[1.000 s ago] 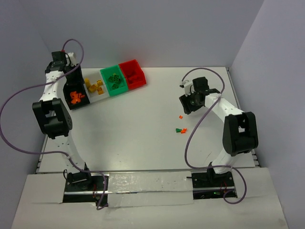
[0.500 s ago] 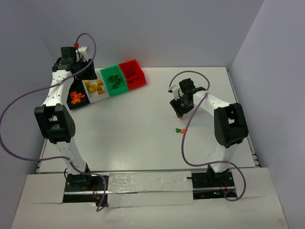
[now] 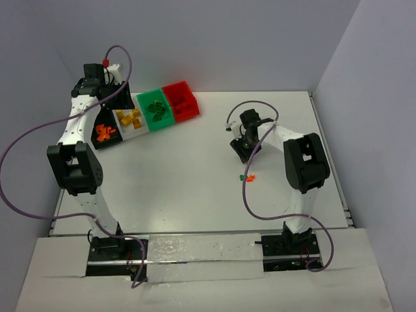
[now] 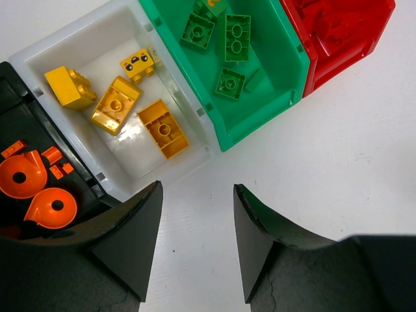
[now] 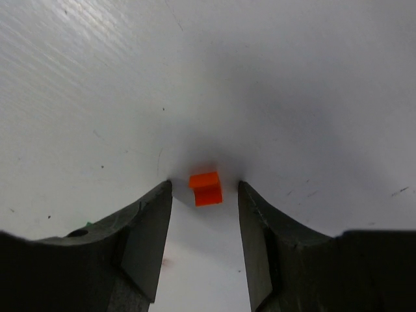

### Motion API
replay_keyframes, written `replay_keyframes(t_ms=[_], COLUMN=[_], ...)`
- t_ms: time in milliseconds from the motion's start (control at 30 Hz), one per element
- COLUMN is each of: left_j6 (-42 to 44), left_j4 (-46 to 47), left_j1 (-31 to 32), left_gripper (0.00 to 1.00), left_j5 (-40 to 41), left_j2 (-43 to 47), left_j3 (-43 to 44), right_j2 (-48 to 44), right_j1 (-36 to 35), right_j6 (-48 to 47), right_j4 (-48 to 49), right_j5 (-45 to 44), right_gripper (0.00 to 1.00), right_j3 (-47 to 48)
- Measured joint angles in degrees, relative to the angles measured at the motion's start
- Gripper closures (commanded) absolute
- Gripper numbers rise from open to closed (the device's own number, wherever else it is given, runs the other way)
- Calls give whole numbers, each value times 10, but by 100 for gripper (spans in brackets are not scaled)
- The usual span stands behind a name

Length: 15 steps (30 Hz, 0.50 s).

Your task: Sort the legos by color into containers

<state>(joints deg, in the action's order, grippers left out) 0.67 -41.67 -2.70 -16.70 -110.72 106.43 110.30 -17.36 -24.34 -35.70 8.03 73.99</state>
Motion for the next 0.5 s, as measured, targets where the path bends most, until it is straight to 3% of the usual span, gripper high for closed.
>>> replay_keyframes(t_ms=[500], left_j6=[0], left_j4=[-4], left_j1=[0], left_gripper=[44], left_j5=[-7], left_j2=[0], left_j3=[4], right_j2=[24], right_j1=[0], right_j6=[-39], right_j4=[-27], right_j5=[13], right_gripper=[77], right_j3=[36])
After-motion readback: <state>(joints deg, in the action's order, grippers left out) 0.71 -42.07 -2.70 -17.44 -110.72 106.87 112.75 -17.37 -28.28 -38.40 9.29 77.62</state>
